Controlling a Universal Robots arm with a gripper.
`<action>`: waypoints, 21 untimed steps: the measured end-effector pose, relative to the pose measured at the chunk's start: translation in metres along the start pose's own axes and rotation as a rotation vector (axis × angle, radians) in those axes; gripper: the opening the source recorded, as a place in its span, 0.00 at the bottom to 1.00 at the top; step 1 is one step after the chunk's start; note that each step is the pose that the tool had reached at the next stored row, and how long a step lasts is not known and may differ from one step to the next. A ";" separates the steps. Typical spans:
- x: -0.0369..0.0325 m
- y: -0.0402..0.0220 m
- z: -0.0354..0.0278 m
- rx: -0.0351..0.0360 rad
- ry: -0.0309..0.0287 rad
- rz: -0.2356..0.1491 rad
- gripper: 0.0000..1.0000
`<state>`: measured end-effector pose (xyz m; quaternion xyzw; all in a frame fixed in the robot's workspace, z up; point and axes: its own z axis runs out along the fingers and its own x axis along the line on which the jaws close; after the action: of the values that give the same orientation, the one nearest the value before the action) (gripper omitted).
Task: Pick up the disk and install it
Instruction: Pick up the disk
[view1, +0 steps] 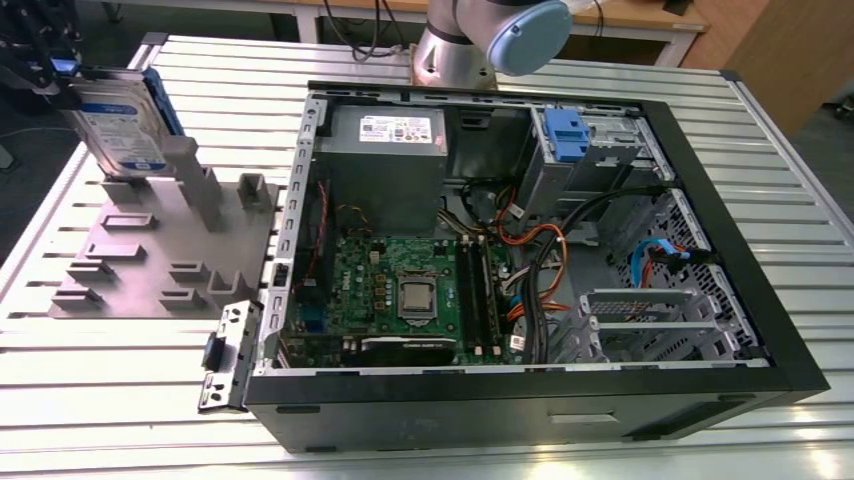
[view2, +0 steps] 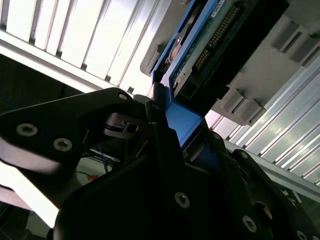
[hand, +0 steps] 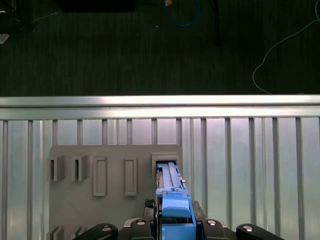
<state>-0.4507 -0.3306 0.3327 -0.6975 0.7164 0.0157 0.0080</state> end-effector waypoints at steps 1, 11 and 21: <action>0.0000 0.0000 -0.0006 -0.0001 0.0000 0.000 0.37; -0.0002 0.0001 -0.0061 0.0001 -0.0001 0.000 0.37; -0.0004 0.0001 -0.0113 0.0000 0.0000 0.000 0.37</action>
<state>-0.4507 -0.3306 0.3441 -0.6975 0.7164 0.0157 0.0080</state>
